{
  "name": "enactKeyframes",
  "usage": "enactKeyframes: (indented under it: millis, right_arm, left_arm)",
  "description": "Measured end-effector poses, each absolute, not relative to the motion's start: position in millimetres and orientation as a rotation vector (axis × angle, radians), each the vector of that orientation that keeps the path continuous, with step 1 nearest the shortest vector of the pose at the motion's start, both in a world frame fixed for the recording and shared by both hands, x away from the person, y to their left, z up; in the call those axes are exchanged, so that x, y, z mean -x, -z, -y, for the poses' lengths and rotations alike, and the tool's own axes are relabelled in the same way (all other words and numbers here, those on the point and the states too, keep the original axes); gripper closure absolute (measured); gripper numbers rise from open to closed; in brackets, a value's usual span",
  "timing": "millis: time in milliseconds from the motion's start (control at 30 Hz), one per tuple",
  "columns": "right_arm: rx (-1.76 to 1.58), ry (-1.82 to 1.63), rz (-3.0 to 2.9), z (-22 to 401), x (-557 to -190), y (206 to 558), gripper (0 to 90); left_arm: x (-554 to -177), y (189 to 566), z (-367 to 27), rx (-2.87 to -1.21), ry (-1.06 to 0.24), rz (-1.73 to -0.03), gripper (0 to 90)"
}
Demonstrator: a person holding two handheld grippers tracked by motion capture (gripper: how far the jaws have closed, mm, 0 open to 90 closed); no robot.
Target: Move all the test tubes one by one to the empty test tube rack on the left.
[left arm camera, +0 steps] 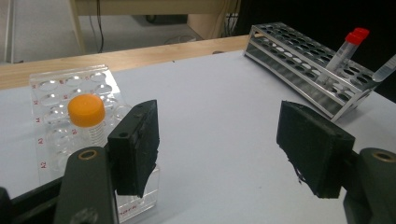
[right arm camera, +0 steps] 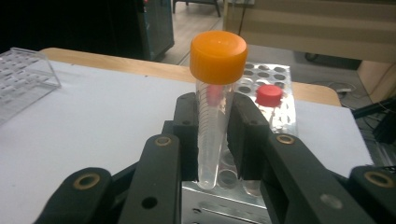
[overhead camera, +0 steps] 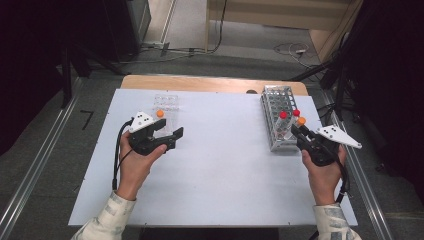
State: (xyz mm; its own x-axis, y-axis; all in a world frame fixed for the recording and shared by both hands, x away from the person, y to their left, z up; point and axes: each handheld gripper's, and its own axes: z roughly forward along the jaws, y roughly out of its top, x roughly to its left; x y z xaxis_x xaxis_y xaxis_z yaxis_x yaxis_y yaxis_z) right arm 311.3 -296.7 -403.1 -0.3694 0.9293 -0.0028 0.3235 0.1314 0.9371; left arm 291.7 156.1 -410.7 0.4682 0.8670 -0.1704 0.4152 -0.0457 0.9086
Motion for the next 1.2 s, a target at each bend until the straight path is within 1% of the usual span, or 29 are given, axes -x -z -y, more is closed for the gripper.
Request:
enactKeyframes:
  millis: [433, 1200]
  right_arm:
    - [-1.129, -1.279, -1.876, 257, -309, 404, 71.6]
    - [-1.015, -1.296, -2.076, 175, -314, 433, 71.5]
  left_arm:
    - [-291, 410, -154, -1.657, -0.526, -1.11, 30.6]
    - [-288, 409, -145, -1.664, -0.503, -1.067, 30.6]
